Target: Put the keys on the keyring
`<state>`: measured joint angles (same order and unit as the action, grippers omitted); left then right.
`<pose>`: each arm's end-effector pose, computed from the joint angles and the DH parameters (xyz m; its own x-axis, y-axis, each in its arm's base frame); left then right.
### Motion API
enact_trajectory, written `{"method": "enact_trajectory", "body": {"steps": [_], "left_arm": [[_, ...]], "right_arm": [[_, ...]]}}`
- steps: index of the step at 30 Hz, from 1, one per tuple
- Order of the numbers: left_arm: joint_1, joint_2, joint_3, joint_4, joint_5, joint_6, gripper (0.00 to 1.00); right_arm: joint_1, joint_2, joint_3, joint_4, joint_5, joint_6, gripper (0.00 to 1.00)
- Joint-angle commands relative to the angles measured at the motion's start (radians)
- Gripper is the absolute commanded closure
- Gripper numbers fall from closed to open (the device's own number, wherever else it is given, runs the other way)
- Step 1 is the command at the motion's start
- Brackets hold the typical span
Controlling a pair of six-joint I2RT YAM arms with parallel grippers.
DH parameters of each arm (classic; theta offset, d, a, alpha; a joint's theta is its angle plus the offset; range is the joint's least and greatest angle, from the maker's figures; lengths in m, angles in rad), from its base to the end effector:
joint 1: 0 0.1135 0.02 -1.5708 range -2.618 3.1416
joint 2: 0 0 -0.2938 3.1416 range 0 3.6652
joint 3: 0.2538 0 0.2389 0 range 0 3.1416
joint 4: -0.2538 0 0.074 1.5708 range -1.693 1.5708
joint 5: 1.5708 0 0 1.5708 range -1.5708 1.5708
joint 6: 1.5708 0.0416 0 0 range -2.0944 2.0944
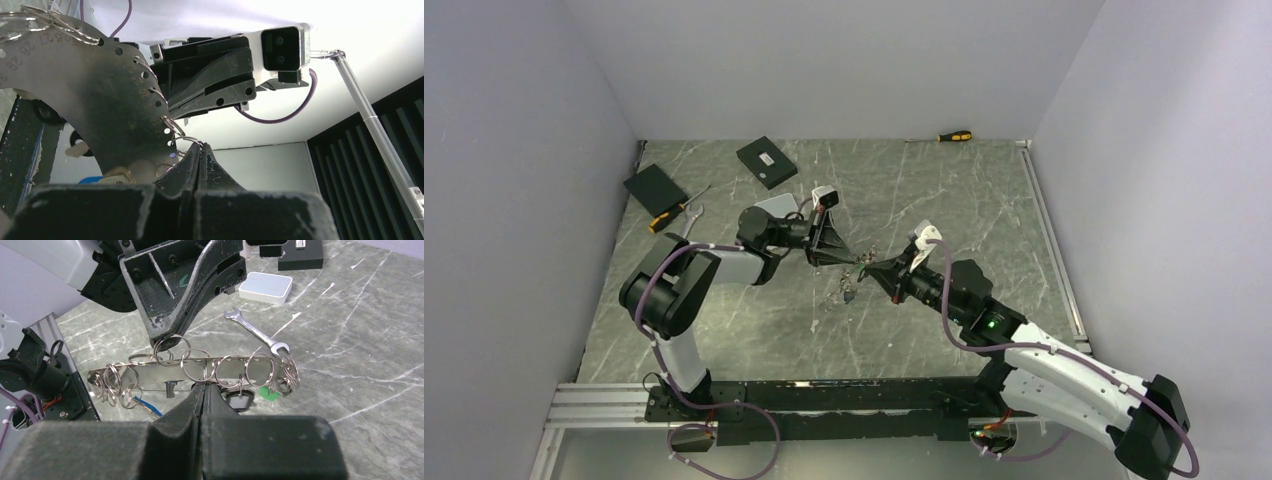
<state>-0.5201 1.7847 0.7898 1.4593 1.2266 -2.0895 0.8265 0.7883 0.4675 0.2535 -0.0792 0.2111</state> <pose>0.2733 -0.2016 0.2788 -0.9726 0.2193 0.0771 -0.1077 -0.1311 -0.9855 0.1103 0.1246 0.2981 -0.2094 0.0810 -0.9745 -0.7597 0.6139 0.2143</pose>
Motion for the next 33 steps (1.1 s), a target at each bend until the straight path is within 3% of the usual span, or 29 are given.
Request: {"method": "enact_trajectory", "body": {"steps": [1,33], "left_arm": [[-0.019,-0.007,0.043,0.093,0.025,-0.246,1.00],[-0.043,0.088,0.064,0.090,0.018,-0.187,1.00]], "right_arm": [[-0.001,-0.033,0.058,0.015,0.007,-0.016,1.00],[0.000,-0.083,0.043,-0.008,-0.094,0.048,1.00]]}}
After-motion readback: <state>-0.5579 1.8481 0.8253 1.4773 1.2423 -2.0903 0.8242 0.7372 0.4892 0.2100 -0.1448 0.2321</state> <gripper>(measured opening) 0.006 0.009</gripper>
